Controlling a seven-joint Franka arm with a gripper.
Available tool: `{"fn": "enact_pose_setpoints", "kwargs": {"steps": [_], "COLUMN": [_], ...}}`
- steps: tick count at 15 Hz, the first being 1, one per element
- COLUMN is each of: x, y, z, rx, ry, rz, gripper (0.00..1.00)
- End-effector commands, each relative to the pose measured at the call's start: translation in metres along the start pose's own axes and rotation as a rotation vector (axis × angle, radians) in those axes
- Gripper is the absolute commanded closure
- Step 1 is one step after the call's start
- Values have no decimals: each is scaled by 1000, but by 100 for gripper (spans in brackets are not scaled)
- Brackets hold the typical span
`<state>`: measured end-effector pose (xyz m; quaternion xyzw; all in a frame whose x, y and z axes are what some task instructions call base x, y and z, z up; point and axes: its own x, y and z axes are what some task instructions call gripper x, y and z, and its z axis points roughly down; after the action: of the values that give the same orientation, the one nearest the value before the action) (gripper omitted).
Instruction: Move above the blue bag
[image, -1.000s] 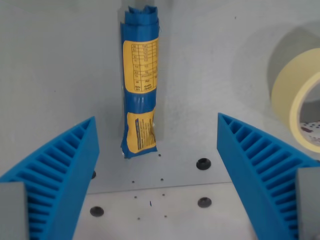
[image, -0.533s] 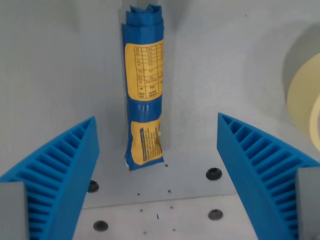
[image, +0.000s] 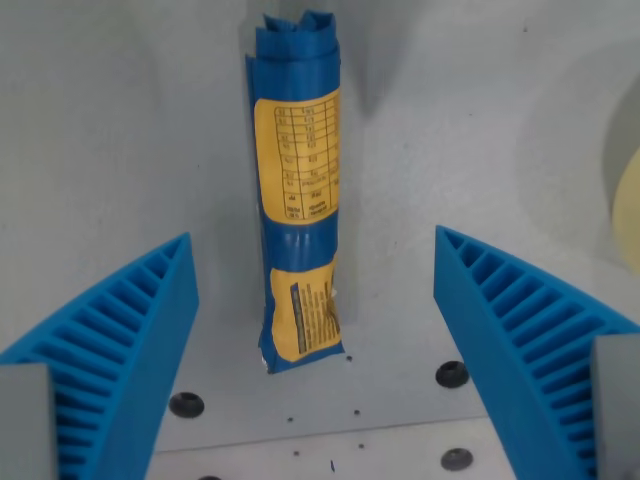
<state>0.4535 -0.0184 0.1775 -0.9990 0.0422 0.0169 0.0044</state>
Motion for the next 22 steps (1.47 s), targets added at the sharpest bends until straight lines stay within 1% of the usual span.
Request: {"fn": "enact_pose_setpoints", "kwargs": {"steps": [1,5,10,15,22], "x": [-6,-7,-8,-9,-9], "y": [-5,-6,-7,-7,-7], "z": [8,17,23,26,26], "rx": [10,11,12,13,13], "ry": [100,100,94,97,97], "rz": [52,51,48,40,40], "gripper": [0,0,0,0,0]}}
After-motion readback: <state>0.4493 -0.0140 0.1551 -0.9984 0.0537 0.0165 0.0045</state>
